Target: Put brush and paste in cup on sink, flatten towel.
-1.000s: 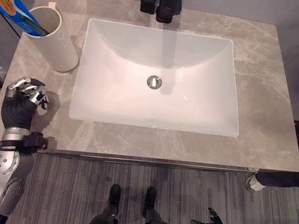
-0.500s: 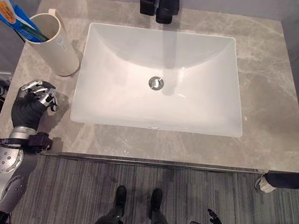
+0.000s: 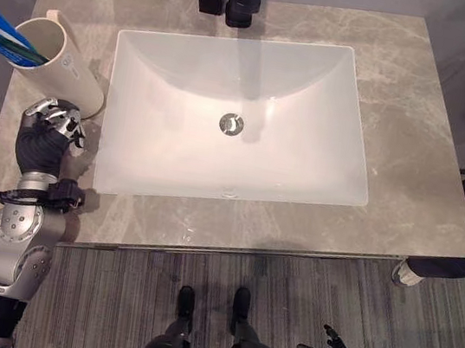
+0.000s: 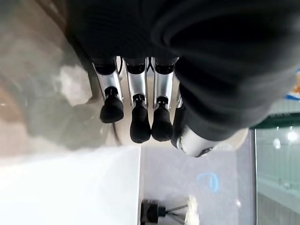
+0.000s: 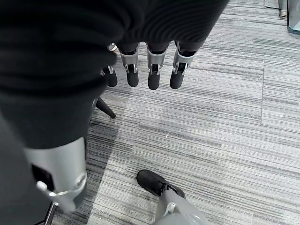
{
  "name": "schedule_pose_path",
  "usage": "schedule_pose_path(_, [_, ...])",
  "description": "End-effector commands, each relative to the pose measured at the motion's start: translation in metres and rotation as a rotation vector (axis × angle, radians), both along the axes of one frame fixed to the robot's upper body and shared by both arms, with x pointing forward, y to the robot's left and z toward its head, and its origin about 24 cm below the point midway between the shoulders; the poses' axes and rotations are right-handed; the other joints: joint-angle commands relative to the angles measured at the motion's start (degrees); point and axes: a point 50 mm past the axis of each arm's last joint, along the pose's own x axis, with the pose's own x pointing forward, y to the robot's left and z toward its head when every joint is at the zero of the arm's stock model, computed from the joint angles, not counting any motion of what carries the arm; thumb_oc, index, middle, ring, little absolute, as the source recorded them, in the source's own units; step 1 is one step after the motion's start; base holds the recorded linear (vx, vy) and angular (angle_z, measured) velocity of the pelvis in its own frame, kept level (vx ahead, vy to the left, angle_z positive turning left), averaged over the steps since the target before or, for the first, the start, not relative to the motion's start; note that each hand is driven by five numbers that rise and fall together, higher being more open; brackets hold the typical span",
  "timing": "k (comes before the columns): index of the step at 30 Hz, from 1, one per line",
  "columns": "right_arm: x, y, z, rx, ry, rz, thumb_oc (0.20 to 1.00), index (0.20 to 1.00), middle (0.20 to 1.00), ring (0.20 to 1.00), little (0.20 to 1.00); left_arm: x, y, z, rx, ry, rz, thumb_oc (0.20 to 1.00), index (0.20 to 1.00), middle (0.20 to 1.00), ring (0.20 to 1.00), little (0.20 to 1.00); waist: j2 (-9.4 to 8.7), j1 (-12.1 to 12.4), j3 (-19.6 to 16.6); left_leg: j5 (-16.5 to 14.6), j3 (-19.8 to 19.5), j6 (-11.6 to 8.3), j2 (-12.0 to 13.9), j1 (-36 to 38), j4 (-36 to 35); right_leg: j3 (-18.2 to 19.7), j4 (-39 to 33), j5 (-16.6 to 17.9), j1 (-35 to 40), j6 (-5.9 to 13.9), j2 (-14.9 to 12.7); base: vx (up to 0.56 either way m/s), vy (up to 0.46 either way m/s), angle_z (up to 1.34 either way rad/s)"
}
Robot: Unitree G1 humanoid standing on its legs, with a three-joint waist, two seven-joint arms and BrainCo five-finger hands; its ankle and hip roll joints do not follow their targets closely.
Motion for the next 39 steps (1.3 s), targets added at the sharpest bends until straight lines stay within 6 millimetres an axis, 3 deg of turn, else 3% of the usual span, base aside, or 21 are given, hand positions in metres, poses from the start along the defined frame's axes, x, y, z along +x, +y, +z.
schedule_pose_path(1, [-0.007,-0.007,0.001,-0.018,0.007,-0.003,1.000,1.000,1.000,1.000,1.000,0.003,0.010,0.021,0.059,-0.075,0.068,0.200,0.200,0.200,0.200,0.200,-2.03,-0.36,-0.60,-2.11,-4.23,-4.01,3.18,1.67,0.10,-0.32,0.29,-2.06,2.70,5.70,-5.01,0.00,0.000,0.00])
schedule_pose_path(15, [-0.001,-0.004,0.004,-0.015,-0.008,0.031,1.000,1.000,1.000,1.000,1.000,0.027,0.022,0.058,0.125,-0.132,0.156,0.200,0.200,0.200,0.200,0.200,-2.61,-1.11,-0.26,-1.78,-4.86,-4.27,3.38,0.59,0.10,-0.56,0.29,-1.88,2.03,5.91,-5.02,0.00,0.000,0.00])
schedule_pose_path(17, [0.000,-0.003,0.005,-0.011,-0.010,0.047,1.000,1.000,1.000,1.000,1.000,0.038,0.031,0.077,0.157,-0.141,0.207,0.200,0.200,0.200,0.200,0.200,-2.81,-1.67,-0.25,-1.84,-4.71,-4.33,3.41,0.46,0.10,-0.35,0.29,-1.74,1.72,6.03,-4.99,0.00,0.000,0.00])
schedule_pose_path(26, [0.005,-0.001,0.006,-0.007,-0.022,0.063,1.000,1.000,1.000,1.000,1.000,0.053,0.040,0.105,0.209,-0.155,0.295,0.200,0.200,0.200,0.200,0.200,-3.24,-2.43,0.17,-1.64,-4.47,-4.44,3.56,-0.07,0.10,-0.01,0.29,-1.35,1.17,6.28,-4.95,0.00,0.001,0.00])
schedule_pose_path(39, [0.011,0.007,0.007,0.011,-0.041,0.093,1.000,1.000,1.000,1.000,1.000,0.075,0.037,0.142,0.211,-0.164,0.359,0.200,0.200,0.200,0.200,0.200,-3.84,-3.99,0.38,-1.30,-3.88,-4.64,3.80,-0.71,0.10,0.49,0.29,-0.58,0.11,6.74,-4.81,0.00,-0.001,-0.01])
